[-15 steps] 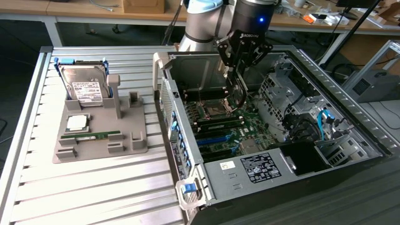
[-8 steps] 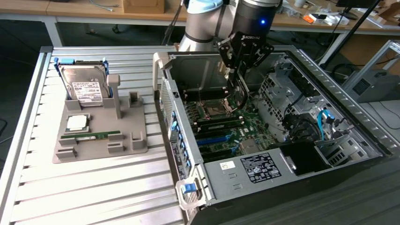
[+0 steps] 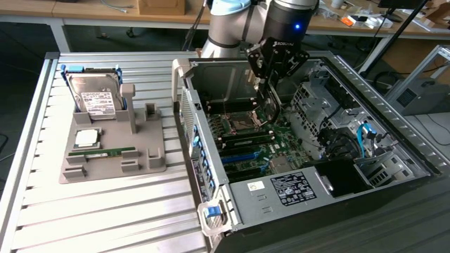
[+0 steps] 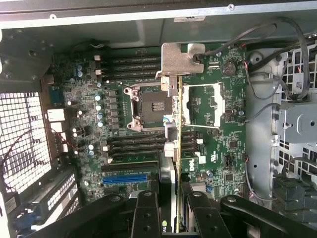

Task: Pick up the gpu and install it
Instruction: 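Pick up the gpu and move the gpu toward the slot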

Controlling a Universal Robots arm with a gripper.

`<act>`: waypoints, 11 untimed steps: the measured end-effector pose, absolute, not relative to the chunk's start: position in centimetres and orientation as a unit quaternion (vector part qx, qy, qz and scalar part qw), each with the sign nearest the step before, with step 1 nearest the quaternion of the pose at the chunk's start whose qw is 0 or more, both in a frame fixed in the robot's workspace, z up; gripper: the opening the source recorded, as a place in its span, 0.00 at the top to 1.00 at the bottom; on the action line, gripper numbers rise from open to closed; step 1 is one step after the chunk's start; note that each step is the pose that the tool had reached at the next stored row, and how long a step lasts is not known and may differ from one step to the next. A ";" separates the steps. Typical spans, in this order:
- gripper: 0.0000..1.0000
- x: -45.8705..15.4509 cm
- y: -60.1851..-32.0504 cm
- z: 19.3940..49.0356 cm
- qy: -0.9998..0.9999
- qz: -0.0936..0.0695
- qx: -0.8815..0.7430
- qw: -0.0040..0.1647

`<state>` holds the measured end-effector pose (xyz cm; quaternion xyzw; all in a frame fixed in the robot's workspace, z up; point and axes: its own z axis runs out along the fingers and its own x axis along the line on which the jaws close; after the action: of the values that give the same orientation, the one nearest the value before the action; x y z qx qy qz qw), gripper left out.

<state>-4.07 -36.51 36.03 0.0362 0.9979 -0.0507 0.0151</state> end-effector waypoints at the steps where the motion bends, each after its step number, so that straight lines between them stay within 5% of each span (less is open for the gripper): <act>1: 0.73 -4.0 -36.5 36.0 0.998 -0.051 0.036 0.015; 11: 0.73 -3.6 -36.8 35.7 0.998 -0.051 0.036 0.015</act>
<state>-3.55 -36.82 35.69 0.0362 0.9979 -0.0510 0.0152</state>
